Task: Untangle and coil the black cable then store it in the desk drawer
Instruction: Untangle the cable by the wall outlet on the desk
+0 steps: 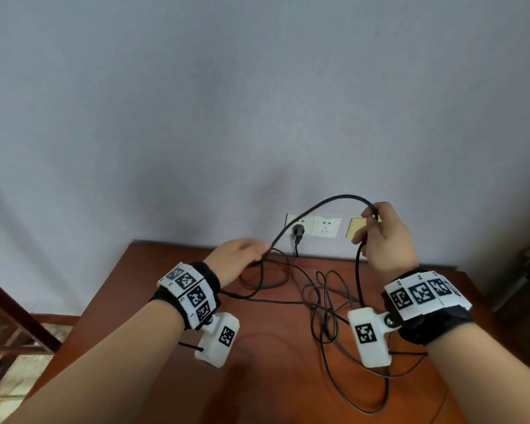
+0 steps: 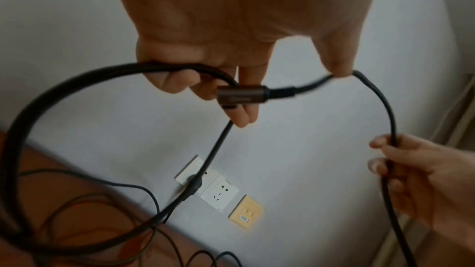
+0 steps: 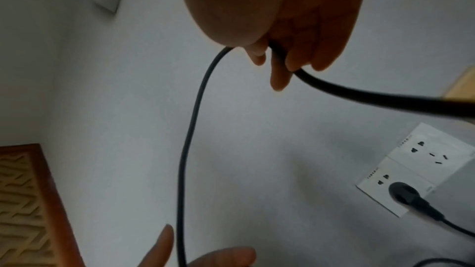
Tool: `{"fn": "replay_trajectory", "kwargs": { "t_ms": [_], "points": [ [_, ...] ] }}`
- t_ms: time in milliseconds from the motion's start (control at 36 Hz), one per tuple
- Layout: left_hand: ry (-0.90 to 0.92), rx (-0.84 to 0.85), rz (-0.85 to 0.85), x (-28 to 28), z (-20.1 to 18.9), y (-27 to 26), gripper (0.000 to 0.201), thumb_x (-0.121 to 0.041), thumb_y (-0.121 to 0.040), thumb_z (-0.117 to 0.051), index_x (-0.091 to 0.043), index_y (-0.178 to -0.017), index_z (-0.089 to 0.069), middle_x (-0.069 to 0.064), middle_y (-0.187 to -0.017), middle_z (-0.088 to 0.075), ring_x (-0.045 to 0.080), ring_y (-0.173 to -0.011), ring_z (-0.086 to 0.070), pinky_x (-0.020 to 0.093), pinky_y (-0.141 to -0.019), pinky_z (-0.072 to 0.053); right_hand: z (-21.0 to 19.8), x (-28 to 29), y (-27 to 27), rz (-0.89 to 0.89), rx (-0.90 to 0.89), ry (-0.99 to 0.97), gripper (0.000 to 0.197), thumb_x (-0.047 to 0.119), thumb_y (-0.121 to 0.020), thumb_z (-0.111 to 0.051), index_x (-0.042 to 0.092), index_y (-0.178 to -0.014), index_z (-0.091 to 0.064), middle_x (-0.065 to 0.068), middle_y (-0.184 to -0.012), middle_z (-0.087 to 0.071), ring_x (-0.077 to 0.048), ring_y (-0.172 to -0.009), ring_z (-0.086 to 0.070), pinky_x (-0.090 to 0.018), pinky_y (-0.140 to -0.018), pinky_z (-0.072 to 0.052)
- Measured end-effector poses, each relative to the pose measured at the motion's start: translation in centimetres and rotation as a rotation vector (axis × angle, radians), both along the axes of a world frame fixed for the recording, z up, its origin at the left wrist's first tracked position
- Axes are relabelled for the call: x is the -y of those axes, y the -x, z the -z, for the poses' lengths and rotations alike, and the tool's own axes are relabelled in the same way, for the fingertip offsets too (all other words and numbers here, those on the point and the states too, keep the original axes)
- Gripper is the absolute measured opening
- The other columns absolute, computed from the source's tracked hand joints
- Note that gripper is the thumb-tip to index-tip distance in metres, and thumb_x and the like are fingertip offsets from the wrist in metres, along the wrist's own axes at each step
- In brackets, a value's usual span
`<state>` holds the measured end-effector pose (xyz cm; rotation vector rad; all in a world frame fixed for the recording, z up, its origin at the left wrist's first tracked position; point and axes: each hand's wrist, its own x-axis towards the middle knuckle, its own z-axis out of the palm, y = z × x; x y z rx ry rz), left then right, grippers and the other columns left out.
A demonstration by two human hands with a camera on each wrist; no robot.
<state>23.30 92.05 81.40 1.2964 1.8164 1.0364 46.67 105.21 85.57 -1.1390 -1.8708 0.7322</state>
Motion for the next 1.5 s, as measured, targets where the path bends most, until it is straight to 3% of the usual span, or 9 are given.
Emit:
{"fn": "replay_trajectory", "kwargs": {
  "t_ms": [333, 500, 639, 750, 889, 1000, 1167, 1361, 1500],
  "points": [
    [-0.192, -0.080, 0.010, -2.3, -2.7, 1.6, 0.052, 0.007, -0.093, -0.033, -0.031, -0.119, -0.058, -0.008, -0.115, -0.062, 0.000, -0.074, -0.055, 0.005, -0.066, -0.039, 2.3, 3.3, 1.2, -0.392, 0.514, -0.145, 0.022, 0.026, -0.096, -0.040, 0.029, -0.110, -0.056, 0.011, -0.059, -0.051, -0.013, -0.058, -0.052, -0.025, -0.058, -0.034],
    [-0.289, -0.112, 0.118, -3.4, -5.0, 0.0, 0.045, 0.000, -0.100, -0.035, -0.035, -0.117, -0.058, -0.014, -0.111, -0.064, -0.003, -0.098, -0.057, 0.003, -0.090, -0.036, 3.8, 5.6, 5.2, -0.583, 0.478, -0.129, 0.012, 0.023, -0.095, -0.047, 0.022, -0.103, -0.056, 0.011, -0.081, -0.062, -0.014, -0.077, -0.060, -0.028, -0.069, -0.044],
    [-0.365, -0.151, 0.174, -3.6, -6.0, -1.6, 0.043, 0.000, -0.100, -0.034, -0.031, -0.119, -0.058, -0.007, -0.114, -0.064, 0.010, -0.111, -0.055, 0.017, -0.103, -0.036, 4.2, 6.8, 8.0, -0.640, 0.395, 0.034, 0.023, 0.018, -0.093, -0.053, 0.016, -0.116, -0.052, 0.012, -0.086, -0.062, -0.008, -0.084, -0.058, -0.008, -0.071, -0.040],
    [-0.385, -0.184, 0.204, -3.4, -6.1, -1.9, 0.042, 0.000, -0.100, -0.034, -0.023, -0.124, -0.060, -0.006, -0.117, -0.064, 0.007, -0.110, -0.055, 0.011, -0.100, -0.036, 4.7, 7.6, 8.9, -0.764, 0.360, 0.147, 0.051, 0.015, -0.091, -0.052, 0.024, -0.139, -0.041, 0.006, -0.131, -0.056, -0.007, -0.110, -0.059, -0.031, -0.098, -0.048],
    [-0.390, -0.117, 0.215, -2.8, -6.0, -1.3, 0.047, 0.010, -0.095, -0.034, -0.020, -0.112, -0.066, -0.003, -0.110, -0.067, 0.006, -0.108, -0.059, 0.010, -0.097, -0.037, 2.0, 7.1, 6.5, -0.778, 0.212, 0.058, 0.034, -0.002, -0.089, -0.049, 0.020, -0.108, -0.066, 0.003, -0.101, -0.071, -0.006, -0.083, -0.068, -0.020, -0.082, -0.053],
    [-0.372, -0.123, 0.181, -2.2, -5.8, -0.2, 0.058, 0.005, -0.092, -0.035, -0.046, -0.116, -0.053, -0.014, -0.101, -0.071, 0.032, -0.101, -0.060, 0.043, -0.094, -0.043, 0.1, 5.3, 4.4, -0.619, -0.055, 0.038, 0.037, -0.008, -0.088, -0.045, 0.023, -0.086, -0.065, 0.003, -0.077, -0.068, -0.011, -0.053, -0.061, -0.021, -0.059, -0.050],
    [-0.369, -0.168, 0.190, -2.1, -6.4, 0.0, 0.060, 0.011, -0.079, -0.035, -0.041, -0.080, -0.065, -0.017, -0.082, -0.071, 0.041, -0.089, -0.062, 0.054, -0.084, -0.048, -0.8, 2.6, 4.2, -0.364, -0.150, -0.064, 0.035, -0.006, -0.086, -0.047, 0.027, -0.088, -0.058, 0.005, -0.091, -0.062, -0.010, -0.068, -0.055, -0.016, -0.059, -0.044],
    [-0.487, -0.128, 0.238, -2.5, -6.6, -1.4, 0.055, 0.020, -0.079, -0.041, -0.025, -0.056, -0.061, -0.006, -0.106, -0.063, -0.009, -0.110, -0.052, 0.007, -0.098, -0.032, -0.1, 2.3, 5.3, -0.501, 0.173, -0.093, 0.049, 0.003, -0.085, -0.050, 0.023, -0.129, -0.047, 0.008, -0.126, -0.055, -0.010, -0.112, -0.051, -0.024, -0.093, -0.042],
    [-0.484, -0.087, 0.312, -2.7, -6.6, -1.9, 0.054, 0.018, -0.083, -0.044, -0.022, -0.051, -0.061, -0.007, -0.128, -0.052, -0.009, -0.117, -0.049, 0.018, -0.102, -0.039, -0.6, 2.7, 5.7, -0.660, 0.218, -0.119, 0.042, 0.005, -0.085, -0.056, 0.019, -0.124, -0.049, 0.020, -0.105, -0.053, 0.001, -0.095, -0.050, -0.010, -0.085, -0.035]
  ]
}}
